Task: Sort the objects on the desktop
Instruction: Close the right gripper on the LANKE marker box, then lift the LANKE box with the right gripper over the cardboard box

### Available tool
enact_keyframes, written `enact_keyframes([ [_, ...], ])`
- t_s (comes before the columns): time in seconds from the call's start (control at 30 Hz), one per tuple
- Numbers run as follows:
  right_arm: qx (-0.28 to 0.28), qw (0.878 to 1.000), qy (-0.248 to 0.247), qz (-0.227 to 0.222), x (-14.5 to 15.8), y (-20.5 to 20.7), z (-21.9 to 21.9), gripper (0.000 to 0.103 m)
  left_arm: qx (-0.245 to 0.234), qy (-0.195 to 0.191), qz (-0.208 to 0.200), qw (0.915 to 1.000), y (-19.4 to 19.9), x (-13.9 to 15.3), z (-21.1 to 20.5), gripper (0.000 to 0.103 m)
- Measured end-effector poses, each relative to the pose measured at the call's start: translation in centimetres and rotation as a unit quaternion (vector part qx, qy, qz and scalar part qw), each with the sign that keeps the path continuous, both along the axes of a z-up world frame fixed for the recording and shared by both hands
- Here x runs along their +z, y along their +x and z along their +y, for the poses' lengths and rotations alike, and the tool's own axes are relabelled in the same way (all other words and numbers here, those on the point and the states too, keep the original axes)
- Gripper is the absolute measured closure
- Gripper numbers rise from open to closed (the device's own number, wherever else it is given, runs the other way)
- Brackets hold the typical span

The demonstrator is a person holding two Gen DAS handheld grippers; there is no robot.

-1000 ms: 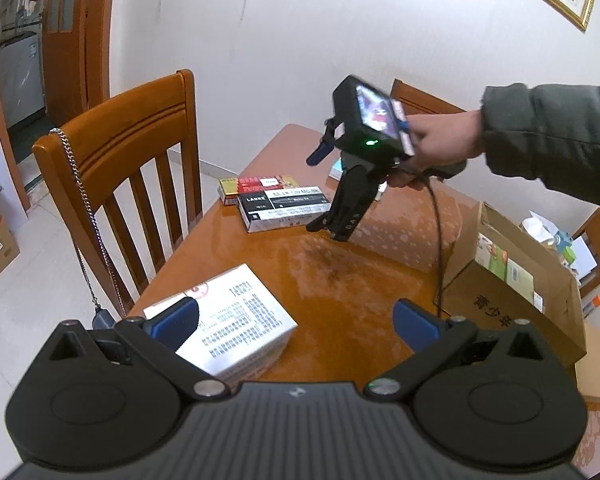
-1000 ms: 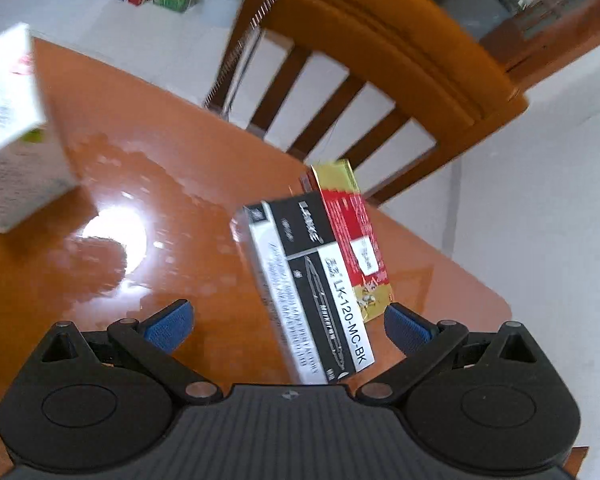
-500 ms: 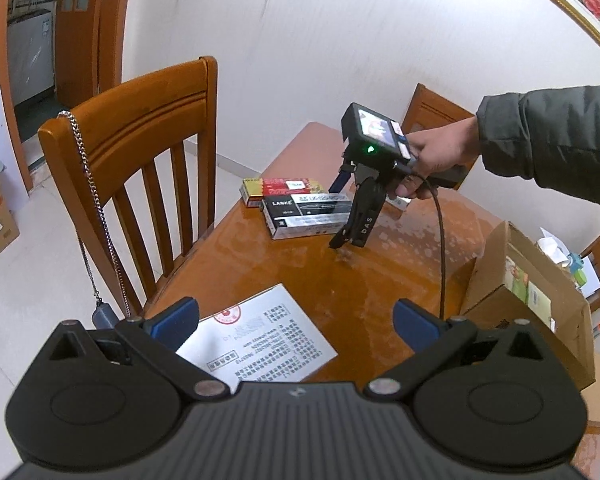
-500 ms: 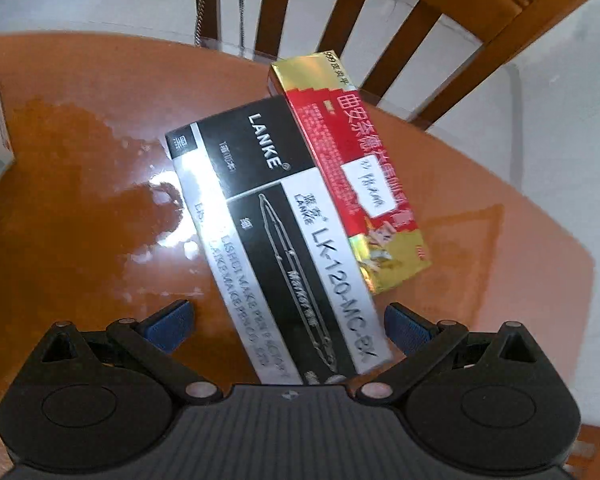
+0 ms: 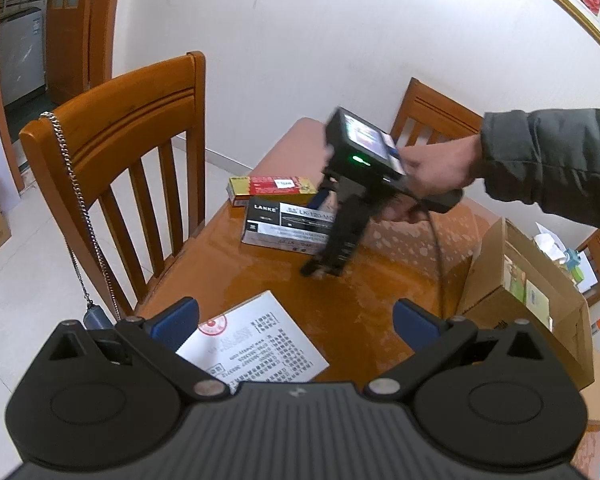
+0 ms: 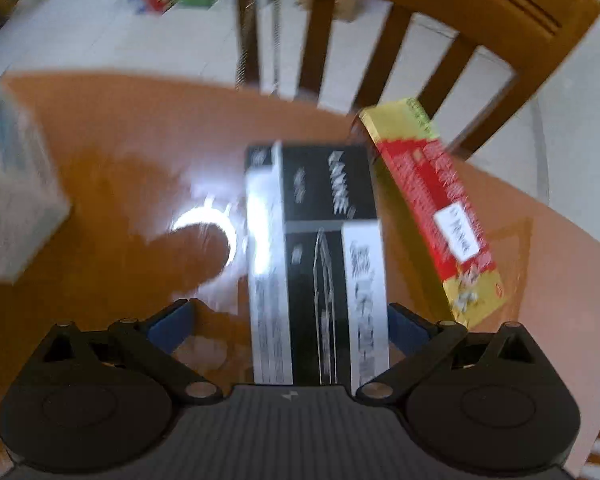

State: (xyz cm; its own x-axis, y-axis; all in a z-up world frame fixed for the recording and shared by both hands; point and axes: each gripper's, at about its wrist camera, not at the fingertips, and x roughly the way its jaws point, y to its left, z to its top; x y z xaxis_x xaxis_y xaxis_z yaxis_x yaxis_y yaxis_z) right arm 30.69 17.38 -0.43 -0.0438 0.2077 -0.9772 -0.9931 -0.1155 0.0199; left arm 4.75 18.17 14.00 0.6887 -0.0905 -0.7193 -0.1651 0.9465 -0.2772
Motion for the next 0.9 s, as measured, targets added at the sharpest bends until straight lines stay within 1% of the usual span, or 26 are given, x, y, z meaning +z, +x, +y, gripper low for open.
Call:
enact_keyframes([
  [0.07, 0.004, 1.000, 0.001, -0.011, -0.1, -0.8, 0.5, 0.000, -0.001, 0.000, 0.000, 1.0000, 0.0, -0.1, -0.1, 0.000],
  [0.13, 0.010, 1.000, -0.003, -0.010, -0.2, -1.4, 0.7, 0.000, 0.002, -0.001, 0.000, 1.0000, -0.1, -0.1, -0.1, 0.000],
  [0.3, -0.004, 1.000, -0.007, 0.010, -0.1, -1.2, 0.2, 0.010, 0.009, -0.008, 0.001, 0.9999, -0.1, -0.3, 0.0, 0.000],
  [0.4, -0.013, 1.000, -0.005, 0.016, 0.1, -1.4, -0.3, 0.019, 0.009, -0.011, 0.002, 0.9999, 0.0, -0.4, -0.1, 0.000],
  [0.43, -0.015, 1.000, -0.003, 0.016, 0.2, -1.5, -0.5, 0.025, 0.009, -0.012, 0.002, 0.9999, 0.0, -0.4, -0.2, 0.000],
  [0.47, -0.018, 1.000, 0.001, 0.016, 0.4, -1.6, -0.7, 0.033, 0.009, -0.012, 0.002, 0.9999, 0.1, -0.4, -0.2, 0.000],
  [0.6, -0.031, 0.999, 0.007, 0.009, 0.4, -2.4, -1.6, 0.034, 0.003, -0.013, 0.002, 0.9999, 0.3, -0.4, -0.6, 0.000],
  [0.67, -0.047, 0.999, 0.011, 0.009, 0.4, -2.7, -2.1, 0.034, -0.002, -0.011, 0.001, 0.9999, 0.4, -0.3, -0.8, 0.000],
  [0.77, -0.058, 0.998, 0.008, 0.003, 0.3, -3.6, -3.4, 0.034, -0.005, -0.009, 0.001, 0.9999, 0.5, -0.2, -1.0, 0.000],
  [0.9, -0.069, 0.998, 0.002, -0.016, 1.3, -5.7, -5.1, 0.034, -0.008, -0.011, -0.001, 0.9999, 1.0, -0.1, -1.3, 0.000],
])
